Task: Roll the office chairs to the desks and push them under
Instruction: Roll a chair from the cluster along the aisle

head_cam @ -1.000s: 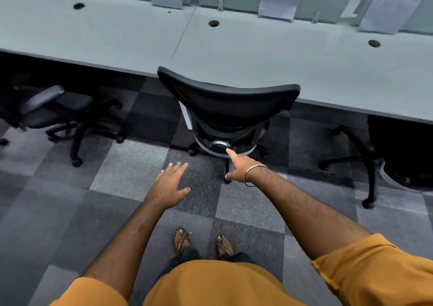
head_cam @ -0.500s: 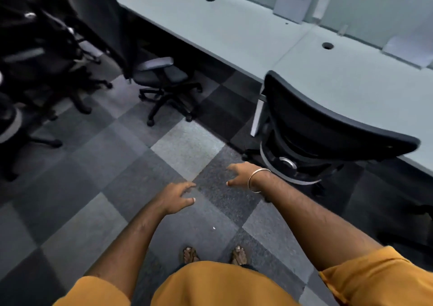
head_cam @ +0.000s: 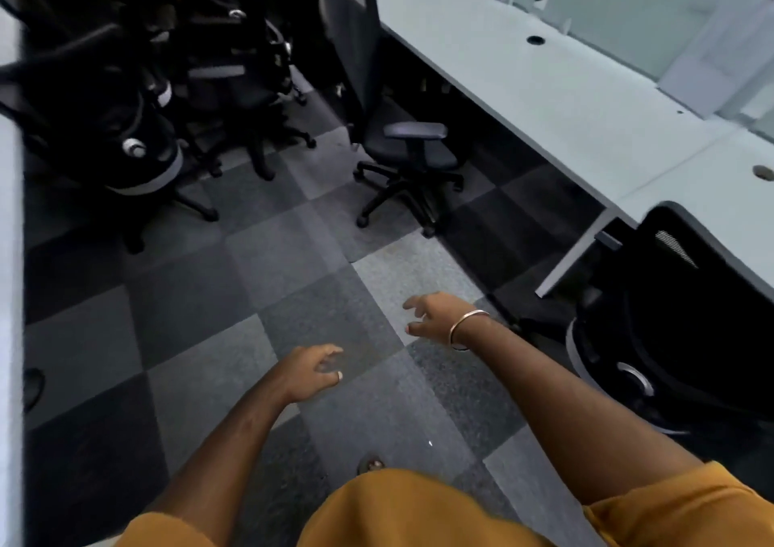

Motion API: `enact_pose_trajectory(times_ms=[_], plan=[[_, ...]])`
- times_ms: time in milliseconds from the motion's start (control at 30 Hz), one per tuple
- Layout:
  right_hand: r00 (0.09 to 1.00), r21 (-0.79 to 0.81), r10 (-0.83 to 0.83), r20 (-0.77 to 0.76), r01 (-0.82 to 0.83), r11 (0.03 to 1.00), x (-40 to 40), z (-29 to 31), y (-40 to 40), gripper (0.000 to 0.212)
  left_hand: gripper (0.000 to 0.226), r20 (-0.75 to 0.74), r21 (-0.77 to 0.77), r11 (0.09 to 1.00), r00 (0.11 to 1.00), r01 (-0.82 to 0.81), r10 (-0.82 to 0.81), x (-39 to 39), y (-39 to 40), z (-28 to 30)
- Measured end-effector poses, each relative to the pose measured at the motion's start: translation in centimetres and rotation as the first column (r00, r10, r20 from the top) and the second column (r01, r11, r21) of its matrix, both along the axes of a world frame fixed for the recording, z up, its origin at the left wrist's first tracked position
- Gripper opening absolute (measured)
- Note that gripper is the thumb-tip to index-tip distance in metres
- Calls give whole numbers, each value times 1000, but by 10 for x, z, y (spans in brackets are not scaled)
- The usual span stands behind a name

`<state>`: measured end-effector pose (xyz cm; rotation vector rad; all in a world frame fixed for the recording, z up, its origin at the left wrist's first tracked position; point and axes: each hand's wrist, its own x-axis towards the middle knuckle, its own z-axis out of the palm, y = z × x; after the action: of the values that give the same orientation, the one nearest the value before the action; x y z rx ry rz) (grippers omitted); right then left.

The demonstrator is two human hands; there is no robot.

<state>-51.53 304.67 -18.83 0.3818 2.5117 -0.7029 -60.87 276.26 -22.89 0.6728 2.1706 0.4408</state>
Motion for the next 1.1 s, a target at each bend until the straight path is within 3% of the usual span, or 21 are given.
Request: enact_pose_trajectory(times_ms=[400, 733, 833, 1100], plan=[[967, 39, 156, -202, -151, 988, -143, 19, -80, 42, 52, -25, 70, 975, 977, -211, 213, -89, -90, 11], [940, -89, 184, -287, -217, 972, -298, 14, -91, 40, 50, -52, 91, 943, 944, -320, 326, -192, -95, 14], [934, -102, 219, -281, -256, 961, -354, 7, -84, 39, 47, -104, 87, 924, 919, -372, 379, -239, -90, 15], [915, -117, 345, -208, -374, 920, -488, -9, -81, 40, 50, -73, 80, 866, 863, -494, 499, -337, -80, 9]])
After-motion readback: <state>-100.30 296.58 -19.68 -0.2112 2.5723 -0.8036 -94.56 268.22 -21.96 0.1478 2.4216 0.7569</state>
